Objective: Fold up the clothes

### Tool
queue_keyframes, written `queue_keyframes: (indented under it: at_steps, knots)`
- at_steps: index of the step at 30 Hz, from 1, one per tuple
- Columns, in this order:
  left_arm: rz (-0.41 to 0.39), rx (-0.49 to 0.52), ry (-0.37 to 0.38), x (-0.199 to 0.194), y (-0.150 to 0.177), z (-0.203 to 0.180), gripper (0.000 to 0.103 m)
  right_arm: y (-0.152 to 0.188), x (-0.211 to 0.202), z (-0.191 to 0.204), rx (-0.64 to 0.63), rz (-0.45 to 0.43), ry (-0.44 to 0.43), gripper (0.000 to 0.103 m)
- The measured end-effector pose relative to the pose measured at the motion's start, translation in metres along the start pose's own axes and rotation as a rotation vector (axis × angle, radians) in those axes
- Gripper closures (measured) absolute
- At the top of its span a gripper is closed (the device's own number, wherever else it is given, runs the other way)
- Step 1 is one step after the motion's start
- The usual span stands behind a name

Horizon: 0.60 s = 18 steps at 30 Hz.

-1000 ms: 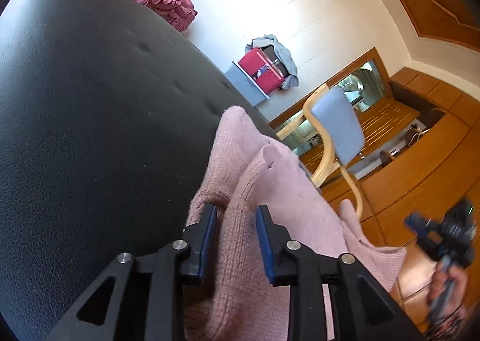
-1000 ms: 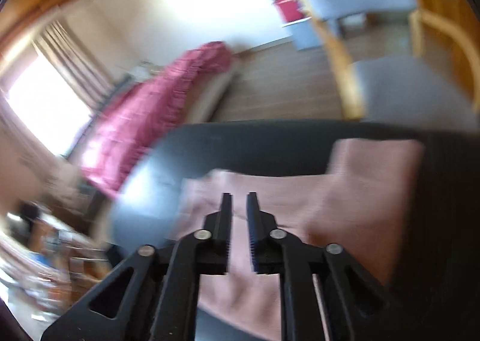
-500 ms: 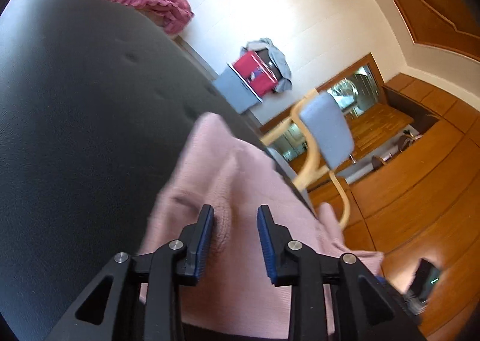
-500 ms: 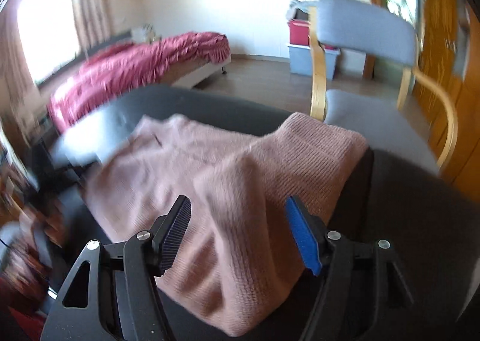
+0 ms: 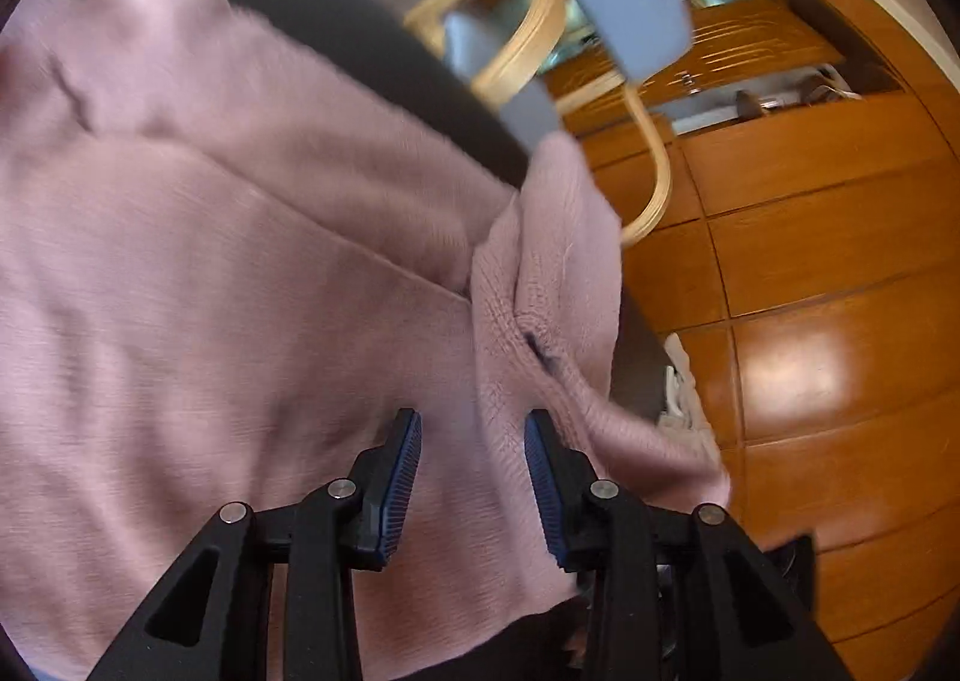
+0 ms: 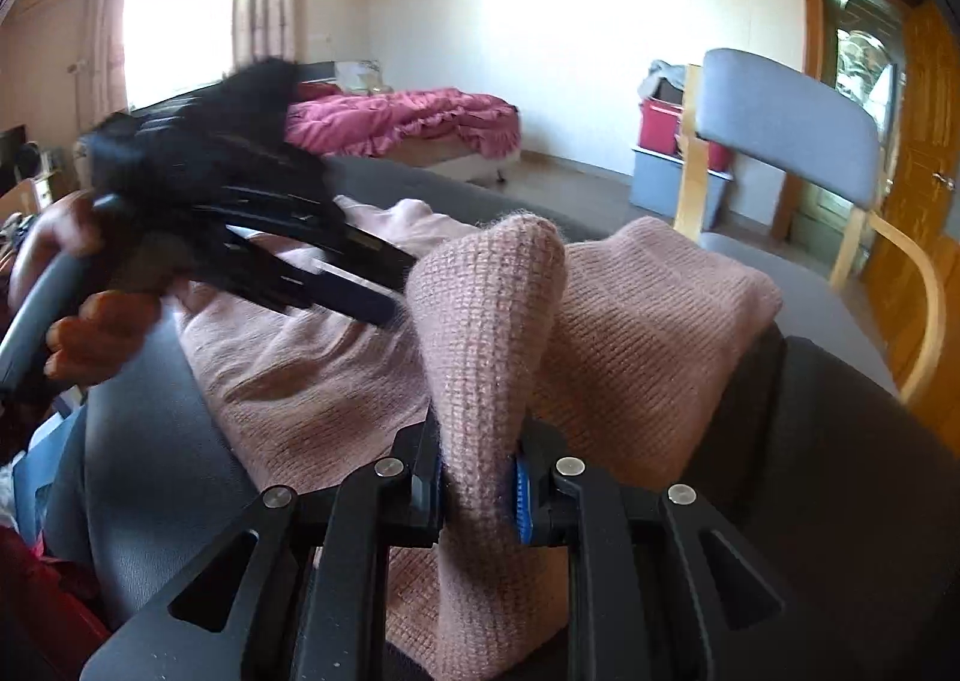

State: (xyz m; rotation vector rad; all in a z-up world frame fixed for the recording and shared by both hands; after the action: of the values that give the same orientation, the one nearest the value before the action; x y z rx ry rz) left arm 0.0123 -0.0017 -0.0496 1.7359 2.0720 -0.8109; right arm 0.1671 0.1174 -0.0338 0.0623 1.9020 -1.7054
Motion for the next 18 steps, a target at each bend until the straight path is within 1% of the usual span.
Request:
queue_keyframes:
  at_steps: [1,3,5,6,8,9,10,12,14,15,18]
  knots:
    - [0.017,-0.035,0.018,0.006,-0.003,0.0,0.065,0.001,-0.001,0.0,-0.002,-0.009,-0.01,0.085]
    - [0.02,-0.105,0.051,0.01,-0.008,0.001,0.064,0.003,-0.002,0.0,0.0,-0.027,-0.031,0.085]
    - [0.023,-0.149,0.108,0.01,-0.012,-0.002,0.063,0.004,-0.004,0.0,0.006,-0.041,-0.051,0.085]
    - [0.023,-0.168,0.133,0.009,-0.014,-0.003,0.06,0.004,-0.005,-0.001,0.009,-0.048,-0.059,0.085]
    - [0.009,-0.176,0.153,0.006,-0.019,-0.006,0.055,0.004,-0.008,-0.001,0.017,-0.062,-0.078,0.085]
    - [0.003,-0.178,0.16,0.005,-0.021,-0.007,0.051,0.004,-0.009,-0.001,0.02,-0.067,-0.089,0.085]
    - [0.004,-0.166,0.144,0.007,-0.021,-0.01,0.045,0.004,-0.01,-0.001,0.017,-0.069,-0.091,0.085]
    - [0.007,-0.142,0.112,0.011,-0.023,-0.014,0.038,0.004,-0.01,0.001,0.006,-0.068,-0.092,0.085]
    - [0.034,-0.115,0.074,0.017,-0.023,-0.021,0.037,0.004,-0.009,0.002,-0.003,-0.071,-0.095,0.085]
    - [0.051,-0.098,0.043,0.024,-0.022,-0.024,0.037,0.004,-0.009,0.003,-0.009,-0.072,-0.097,0.085]
    - [0.085,-0.011,-0.084,0.039,-0.018,-0.033,0.037,0.001,-0.006,0.006,-0.03,-0.068,-0.097,0.085]
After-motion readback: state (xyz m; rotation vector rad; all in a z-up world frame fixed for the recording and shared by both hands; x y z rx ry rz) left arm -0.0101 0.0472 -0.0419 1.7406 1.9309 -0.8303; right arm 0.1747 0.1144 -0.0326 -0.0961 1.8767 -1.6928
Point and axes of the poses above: each gripper's, at about its wrist camera, not at the fingertips, and x roughly the way its jaws point, z to its left, y to its underside, the point moved 3 cm from there along x, roughly the way its jaws point, and after that the axes turned 9 degrees about -z, right-handed, at the moved point
